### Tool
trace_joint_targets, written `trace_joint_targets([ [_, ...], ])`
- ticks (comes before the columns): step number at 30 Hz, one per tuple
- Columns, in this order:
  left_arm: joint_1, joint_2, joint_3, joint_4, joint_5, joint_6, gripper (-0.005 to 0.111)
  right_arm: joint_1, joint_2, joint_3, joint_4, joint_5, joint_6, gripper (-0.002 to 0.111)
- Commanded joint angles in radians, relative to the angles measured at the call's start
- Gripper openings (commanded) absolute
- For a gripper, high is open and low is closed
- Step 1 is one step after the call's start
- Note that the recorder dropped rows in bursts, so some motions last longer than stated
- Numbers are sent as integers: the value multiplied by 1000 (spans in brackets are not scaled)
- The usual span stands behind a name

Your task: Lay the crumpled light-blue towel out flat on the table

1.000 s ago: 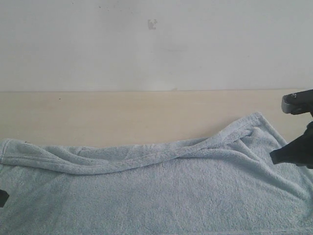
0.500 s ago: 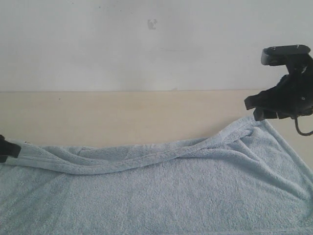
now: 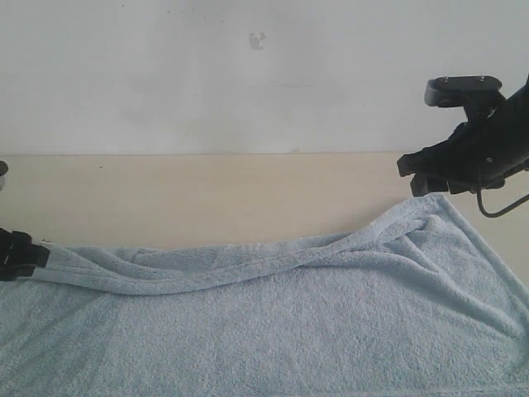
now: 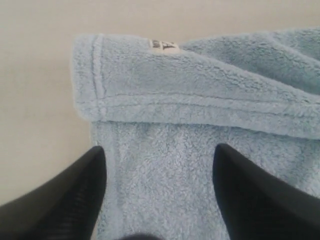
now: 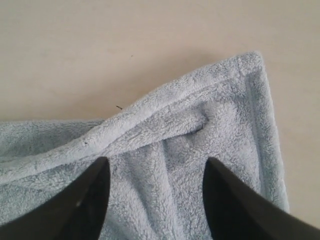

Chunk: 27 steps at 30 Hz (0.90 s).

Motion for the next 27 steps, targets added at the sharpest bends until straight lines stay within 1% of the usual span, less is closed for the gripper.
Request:
trace_joint_targets([
  [1,29,28,-5,-6,-66,-61,60,-1,-1,-6,2,21,-31,54],
  [7,71,28,-5,-6,-141,-61,60,-1,-1,-6,8,42,-41,54],
  [15,139,31,-7,-8,-198,-71,60,-1,-1,-6,10,89,-61,54],
  [18,157,48,-28,-29,-187,-71,60,-1,-1,-6,10,98,-62,54],
  [21,160,83,-60,-31,-148,-69,58,-1,-1,-6,10,108,-68,54],
  [24,160,128,-99,-35,-108,-49,52,-1,-1,-6,29,121,-97,54],
  [27,160,162,-135,-86,-84,2,47,-1,-1,-6,50,125,-118,54],
])
